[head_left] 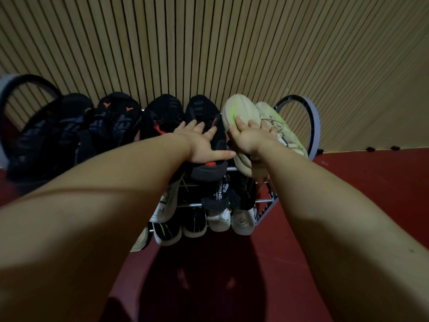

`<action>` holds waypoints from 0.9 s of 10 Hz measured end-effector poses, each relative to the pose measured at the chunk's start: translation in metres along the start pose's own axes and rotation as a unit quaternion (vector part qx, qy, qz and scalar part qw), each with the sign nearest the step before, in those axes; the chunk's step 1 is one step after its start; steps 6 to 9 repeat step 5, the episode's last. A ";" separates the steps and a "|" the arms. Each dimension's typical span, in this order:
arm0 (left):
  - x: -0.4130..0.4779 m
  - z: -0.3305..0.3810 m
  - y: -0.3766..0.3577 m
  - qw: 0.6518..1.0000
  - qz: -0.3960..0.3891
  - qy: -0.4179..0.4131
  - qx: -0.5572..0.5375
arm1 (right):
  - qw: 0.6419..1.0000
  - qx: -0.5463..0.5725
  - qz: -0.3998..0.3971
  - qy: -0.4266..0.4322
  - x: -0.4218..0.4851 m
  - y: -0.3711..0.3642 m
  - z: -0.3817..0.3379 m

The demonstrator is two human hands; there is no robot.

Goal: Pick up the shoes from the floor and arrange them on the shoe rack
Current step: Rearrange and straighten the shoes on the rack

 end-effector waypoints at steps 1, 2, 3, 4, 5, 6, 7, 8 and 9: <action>-0.008 -0.009 0.011 0.999 0.012 -0.023 0.020 | 1.000 0.014 -0.012 -0.014 -0.002 0.005 -0.001; -0.021 -0.045 0.036 0.996 0.089 0.009 0.019 | 0.998 0.047 0.019 -0.025 -0.007 0.021 -0.011; -0.036 -0.102 0.040 0.986 0.114 0.121 -0.026 | 0.994 0.093 0.050 0.009 -0.009 0.038 -0.045; -0.050 -0.136 0.006 0.973 0.065 0.204 -0.087 | 0.996 0.067 0.016 0.058 -0.011 0.018 -0.089; -0.048 -0.140 -0.010 0.972 0.054 0.204 -0.104 | 0.997 0.003 0.003 0.074 -0.011 0.000 -0.107; -0.048 -0.140 -0.010 0.972 0.054 0.204 -0.104 | 0.997 0.003 0.003 0.074 -0.011 0.000 -0.107; -0.048 -0.140 -0.010 0.972 0.054 0.204 -0.104 | 0.997 0.003 0.003 0.074 -0.011 0.000 -0.107; -0.048 -0.140 -0.010 0.972 0.054 0.204 -0.104 | 0.997 0.003 0.003 0.074 -0.011 0.000 -0.107; -0.048 -0.140 -0.010 0.972 0.054 0.204 -0.104 | 0.997 0.003 0.003 0.074 -0.011 0.000 -0.107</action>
Point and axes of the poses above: each hand's wrist, its own x-axis towards the middle knuckle, its own y-axis out of the back of the hand, z = x × y, the point moved 9 cm from there along x, towards the middle knuckle, and after that the axes turned 5 degrees about -x, right-handed, at the moved point
